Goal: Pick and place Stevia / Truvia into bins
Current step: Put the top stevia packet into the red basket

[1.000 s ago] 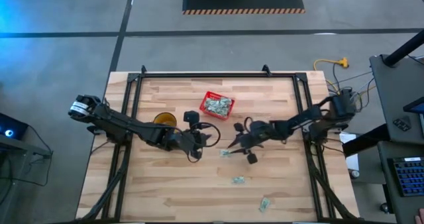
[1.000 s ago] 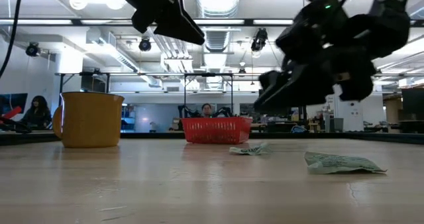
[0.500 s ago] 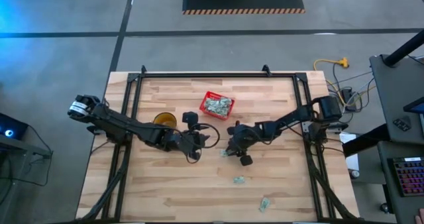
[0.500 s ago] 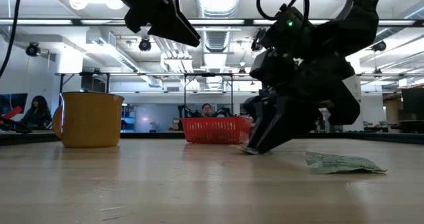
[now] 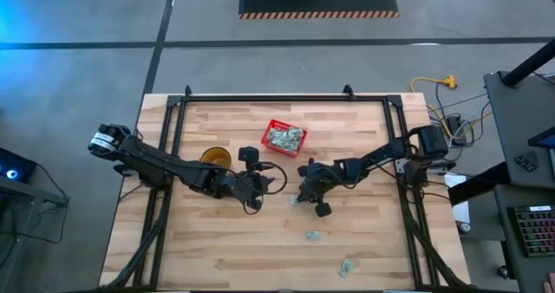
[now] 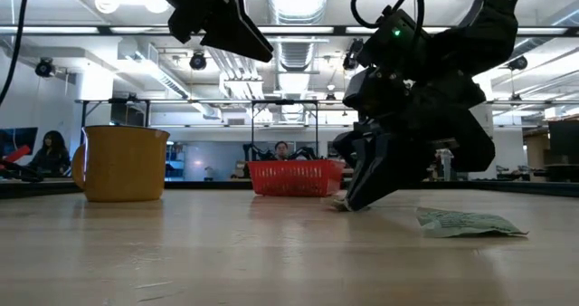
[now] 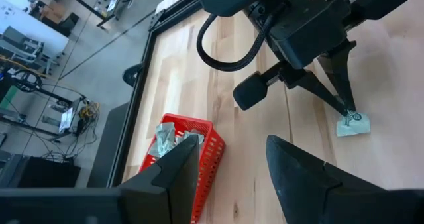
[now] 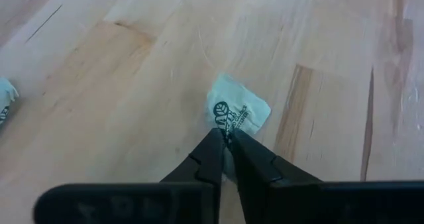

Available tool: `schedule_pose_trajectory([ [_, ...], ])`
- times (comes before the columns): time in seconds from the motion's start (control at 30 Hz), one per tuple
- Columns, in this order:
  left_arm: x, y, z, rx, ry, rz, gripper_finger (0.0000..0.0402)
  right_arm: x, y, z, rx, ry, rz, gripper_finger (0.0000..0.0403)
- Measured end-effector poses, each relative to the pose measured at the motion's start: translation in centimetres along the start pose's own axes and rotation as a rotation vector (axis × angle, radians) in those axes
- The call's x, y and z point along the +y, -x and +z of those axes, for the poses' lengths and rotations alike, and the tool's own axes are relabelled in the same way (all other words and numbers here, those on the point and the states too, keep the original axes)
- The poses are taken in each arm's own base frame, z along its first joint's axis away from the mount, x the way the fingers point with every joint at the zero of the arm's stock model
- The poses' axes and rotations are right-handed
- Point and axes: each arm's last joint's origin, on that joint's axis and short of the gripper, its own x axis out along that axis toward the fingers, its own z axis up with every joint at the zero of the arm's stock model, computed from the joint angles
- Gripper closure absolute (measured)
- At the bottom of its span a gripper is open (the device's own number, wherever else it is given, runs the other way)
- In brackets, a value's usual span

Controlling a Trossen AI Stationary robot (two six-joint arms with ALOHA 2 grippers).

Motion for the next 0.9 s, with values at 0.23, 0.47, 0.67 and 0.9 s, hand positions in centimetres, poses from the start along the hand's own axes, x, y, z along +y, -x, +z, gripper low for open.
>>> schedule_pose_trajectory([
  [0.23, 0.0, 0.0, 0.0, 0.0, -0.002, 0.0, 0.0242, 0.0, 1.2, 1.1, -0.027, 0.05, -0.025, 0.0392],
  [0.47, 0.0, 0.0, 0.0, -0.002, -0.001, 0.001, 0.0242, -0.8, 4.6, 2.9, -0.021, 0.139, -0.338, 0.0393],
  [0.67, 0.0, 0.0, 0.0, 0.0, -0.002, 0.005, 0.0242, -4.8, 7.1, 3.4, -0.084, 0.104, -0.58, 0.0393],
  [0.9, 0.0, 0.0, 0.0, 0.001, -0.01, 0.007, 0.0242, -9.2, 8.9, 2.2, -0.158, -0.011, -0.617, 0.0394],
])
